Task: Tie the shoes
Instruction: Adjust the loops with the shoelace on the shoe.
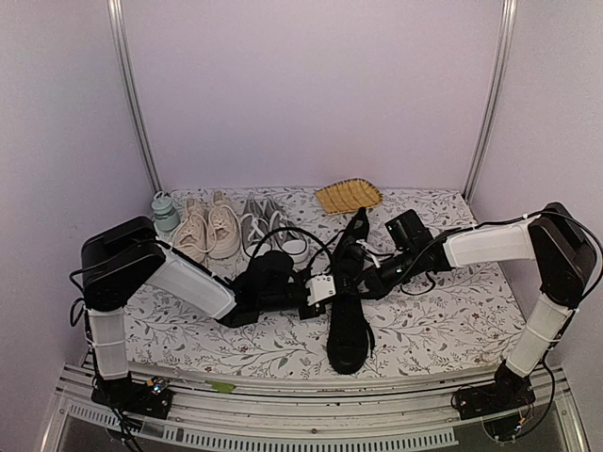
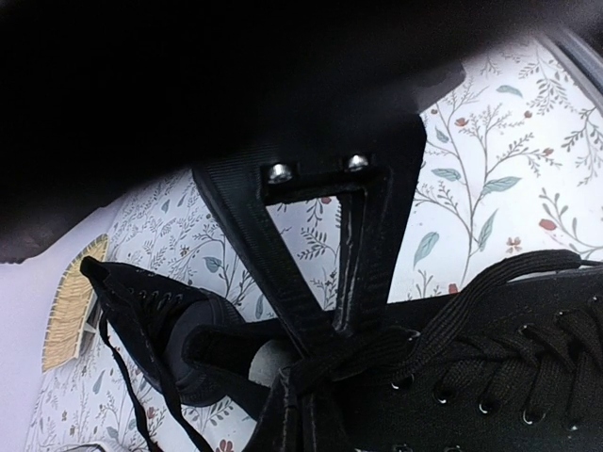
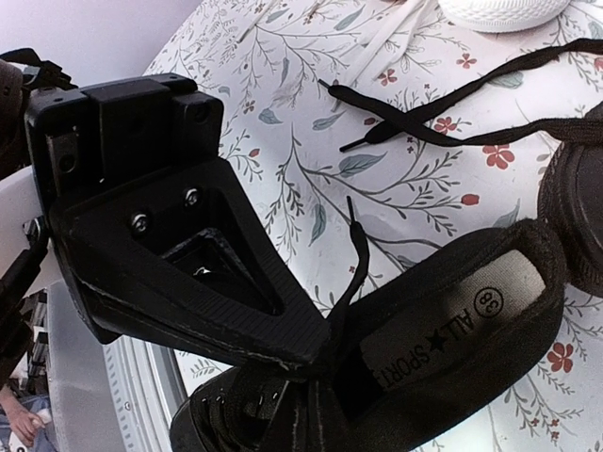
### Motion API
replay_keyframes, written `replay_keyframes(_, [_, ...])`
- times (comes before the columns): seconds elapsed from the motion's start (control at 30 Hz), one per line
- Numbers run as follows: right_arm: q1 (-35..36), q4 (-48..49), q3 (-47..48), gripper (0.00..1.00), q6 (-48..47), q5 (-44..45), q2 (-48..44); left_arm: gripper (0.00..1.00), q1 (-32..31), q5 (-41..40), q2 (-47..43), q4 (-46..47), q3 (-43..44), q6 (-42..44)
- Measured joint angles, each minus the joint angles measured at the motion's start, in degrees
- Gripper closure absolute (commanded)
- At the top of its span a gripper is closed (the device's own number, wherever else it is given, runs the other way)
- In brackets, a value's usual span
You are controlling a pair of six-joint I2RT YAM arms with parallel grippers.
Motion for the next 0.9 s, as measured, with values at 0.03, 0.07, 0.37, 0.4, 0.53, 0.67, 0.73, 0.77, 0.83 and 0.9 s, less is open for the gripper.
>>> replay_keyframes(0.03, [0.00, -0.17, 0.04, 0.99, -0.02, 0.39, 0.00, 1.00, 0.04, -0.02, 0.00, 0.02, 0.00, 0.00])
replay_keyframes(0.07, [0.00, -0.26, 0.04, 0.99, 0.00, 0.59, 0.00, 1.00, 0.04, -0.04, 0.00, 0.02, -0.02, -0.02])
replay_keyframes(0.37, [0.09, -1.60, 0.07, 1.00, -1.57, 2.86, -1.75, 1.00, 0.04, 0.15, 0.00, 0.42, -0.07, -0.17])
replay_keyframes(0.4, [0.09, -1.70, 0.07, 1.00, -1.68, 3.15, -2.19, 1.00, 0.04, 0.15, 0.00, 0.44, -0.07, -0.24])
replay_keyframes(0.53, [0.02, -1.73, 0.07, 1.00, -1.97, 4.15, -3.39, 1.00, 0.04, 0.15, 0.00, 0.46, -0.07, -0.48])
replay_keyframes(0.67, [-0.02, -1.75, 0.07, 1.00, -2.03, 4.17, -3.54, 1.00, 0.04, 0.15, 0.00, 0.63, -0.09, -0.70])
replay_keyframes(0.73, [-0.02, -1.70, 0.04, 0.99, -2.03, 3.80, -3.54, 1.00, 0.04, 0.15, 0.00, 0.87, -0.17, -0.85])
replay_keyframes(0.77, [-0.02, -1.70, 0.04, 0.99, -2.03, 3.48, -3.54, 1.00, 0.04, 0.15, 0.00, 0.94, -0.20, -0.90])
replay_keyframes(0.83, [-0.02, -1.70, 0.04, 0.97, -2.03, 2.67, -3.50, 1.00, 0.04, 0.17, 0.00, 1.22, -0.22, -0.94])
replay_keyframes(0.9, [-0.02, -1.66, 0.04, 0.96, -2.05, 1.51, -3.26, 1.00, 0.04, 0.17, 0.00, 1.31, -0.22, -1.03])
